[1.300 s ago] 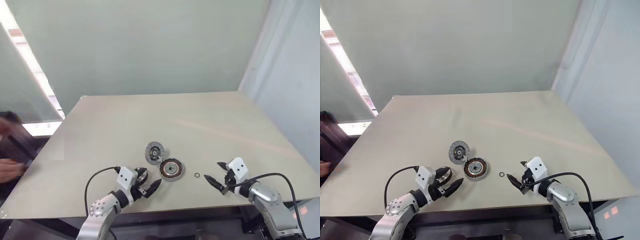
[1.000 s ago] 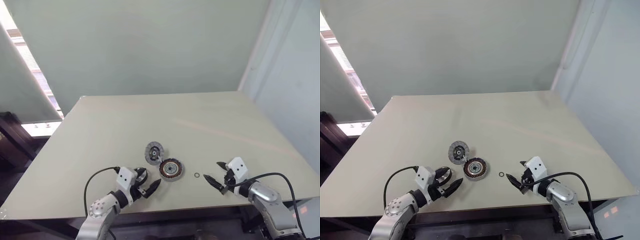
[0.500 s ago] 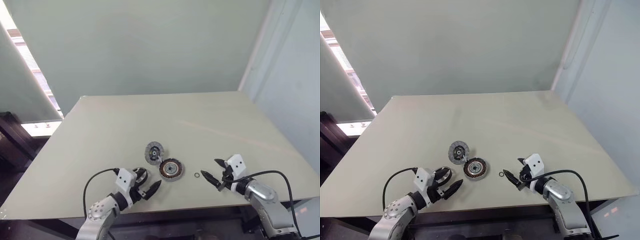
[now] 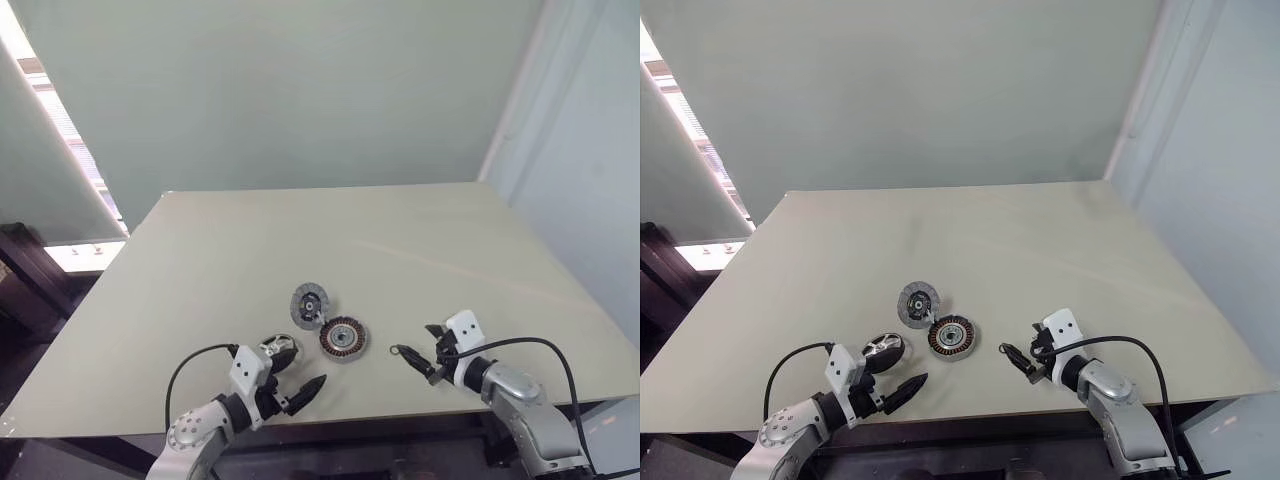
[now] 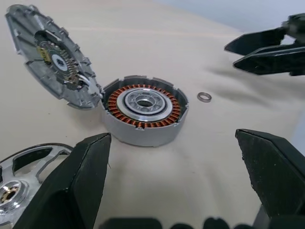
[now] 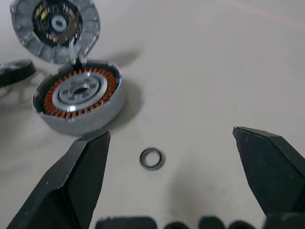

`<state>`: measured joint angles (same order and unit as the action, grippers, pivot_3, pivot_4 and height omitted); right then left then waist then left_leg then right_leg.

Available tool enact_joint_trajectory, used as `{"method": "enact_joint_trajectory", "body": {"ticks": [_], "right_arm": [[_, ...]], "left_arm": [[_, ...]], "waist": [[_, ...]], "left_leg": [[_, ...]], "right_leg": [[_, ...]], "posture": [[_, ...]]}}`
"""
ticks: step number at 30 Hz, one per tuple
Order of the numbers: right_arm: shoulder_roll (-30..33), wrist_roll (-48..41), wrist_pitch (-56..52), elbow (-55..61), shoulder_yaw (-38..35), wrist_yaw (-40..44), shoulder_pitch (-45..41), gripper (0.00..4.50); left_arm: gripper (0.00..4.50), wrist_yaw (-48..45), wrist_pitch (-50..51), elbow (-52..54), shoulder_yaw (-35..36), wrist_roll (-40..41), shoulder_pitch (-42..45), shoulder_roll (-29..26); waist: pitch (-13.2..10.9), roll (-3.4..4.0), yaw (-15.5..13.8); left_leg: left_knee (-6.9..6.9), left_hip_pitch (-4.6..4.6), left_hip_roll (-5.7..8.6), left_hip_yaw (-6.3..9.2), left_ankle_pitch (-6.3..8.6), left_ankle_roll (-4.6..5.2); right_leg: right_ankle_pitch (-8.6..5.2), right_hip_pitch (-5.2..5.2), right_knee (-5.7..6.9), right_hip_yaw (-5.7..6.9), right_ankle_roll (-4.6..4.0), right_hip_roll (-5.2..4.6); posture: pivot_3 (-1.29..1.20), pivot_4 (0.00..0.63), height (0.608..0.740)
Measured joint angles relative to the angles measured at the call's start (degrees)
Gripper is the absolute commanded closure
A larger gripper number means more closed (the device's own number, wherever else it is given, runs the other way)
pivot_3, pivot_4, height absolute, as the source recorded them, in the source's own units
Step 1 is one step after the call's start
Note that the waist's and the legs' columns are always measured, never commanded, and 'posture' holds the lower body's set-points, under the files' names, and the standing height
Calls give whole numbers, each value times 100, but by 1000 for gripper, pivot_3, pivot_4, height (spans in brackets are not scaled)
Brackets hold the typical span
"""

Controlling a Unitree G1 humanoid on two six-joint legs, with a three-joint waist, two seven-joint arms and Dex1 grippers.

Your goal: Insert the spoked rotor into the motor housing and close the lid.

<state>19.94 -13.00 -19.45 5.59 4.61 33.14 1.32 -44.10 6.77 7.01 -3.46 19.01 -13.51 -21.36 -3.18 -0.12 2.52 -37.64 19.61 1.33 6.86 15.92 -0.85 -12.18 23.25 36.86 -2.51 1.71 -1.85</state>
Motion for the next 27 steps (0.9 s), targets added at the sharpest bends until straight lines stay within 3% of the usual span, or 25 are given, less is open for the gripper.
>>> {"method": "enact_joint_trajectory", "body": {"ticks": [11,27], "right_arm": [[-197,281,-5,-490,390,-51,-268,0],[-513,514,893,-1777,411,-17,-581,0]], "left_arm": [[30,-55,-155,-6,-62,-142,4,-80],[30,-33,-293,-28,-61,-170,21,-79]], "waist": [[-2,4,14],[-3,6,28]], "left_leg": [[2,0,0,-1,0,0],[4,0,1,1,0,1]], "right_leg": [[0,2,0,0,0,0],[0,1,1,0,0,1]], "posture": [[0,0,740],[0,0,740]]}}
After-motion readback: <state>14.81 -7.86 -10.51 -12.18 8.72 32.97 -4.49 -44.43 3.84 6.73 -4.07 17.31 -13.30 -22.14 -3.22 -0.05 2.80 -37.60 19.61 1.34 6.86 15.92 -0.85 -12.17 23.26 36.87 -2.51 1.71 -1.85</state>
